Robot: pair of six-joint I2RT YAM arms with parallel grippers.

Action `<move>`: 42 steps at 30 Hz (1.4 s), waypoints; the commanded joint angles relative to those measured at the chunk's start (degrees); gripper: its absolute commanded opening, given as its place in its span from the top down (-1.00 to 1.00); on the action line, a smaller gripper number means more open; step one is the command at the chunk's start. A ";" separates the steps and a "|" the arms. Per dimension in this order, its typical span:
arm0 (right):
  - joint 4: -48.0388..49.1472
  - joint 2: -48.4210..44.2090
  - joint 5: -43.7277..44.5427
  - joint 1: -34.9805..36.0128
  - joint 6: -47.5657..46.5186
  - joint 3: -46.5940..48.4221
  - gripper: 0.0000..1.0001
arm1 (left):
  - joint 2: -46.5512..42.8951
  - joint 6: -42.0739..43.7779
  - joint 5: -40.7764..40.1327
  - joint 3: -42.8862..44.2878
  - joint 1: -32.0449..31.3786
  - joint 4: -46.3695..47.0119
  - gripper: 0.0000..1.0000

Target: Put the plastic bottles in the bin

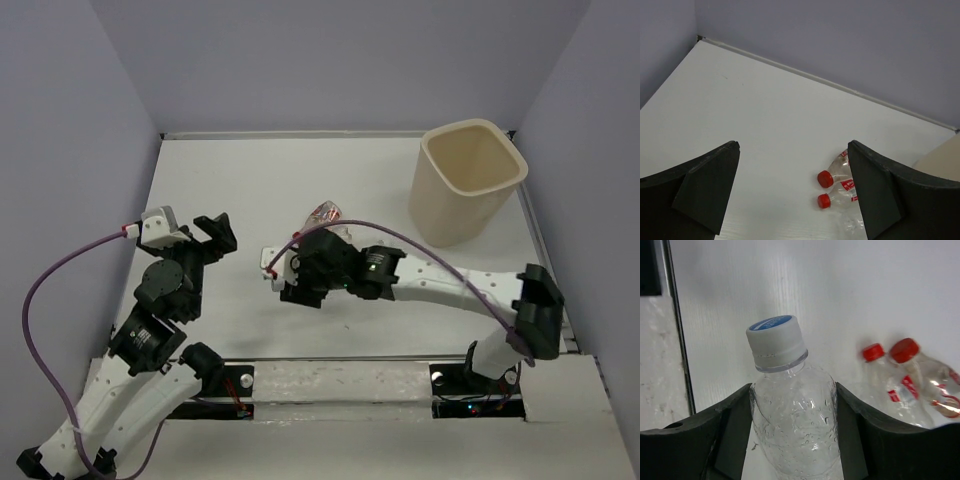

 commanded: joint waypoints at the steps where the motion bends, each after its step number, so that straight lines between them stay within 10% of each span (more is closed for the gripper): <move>1: 7.34 -13.50 7.39 0.39 2.57 0.30 0.21 | 2.62 0.21 7.28 -0.60 1.61 4.48 -0.98; 8: 34.07 -30.02 31.84 -7.24 -3.14 -2.16 0.19 | 7.37 1.35 23.51 -0.33 2.67 6.41 -0.98; 17: 53.73 -31.81 33.55 -38.52 5.11 -2.42 0.20 | 21.16 6.18 52.53 1.60 2.41 8.53 -0.98; 27: 55.51 -26.97 26.51 -60.52 31.75 -9.18 0.09 | 40.58 12.06 46.41 12.40 -7.07 -1.57 -0.98; 31: 51.67 -27.41 26.34 -62.54 36.13 -11.04 -0.93 | 47.52 18.73 45.35 15.83 -11.03 -2.46 -0.98; 42: 45.05 -37.07 12.81 -63.95 45.19 -16.83 -0.96 | 62.39 22.97 38.17 20.67 -17.28 -1.67 -0.98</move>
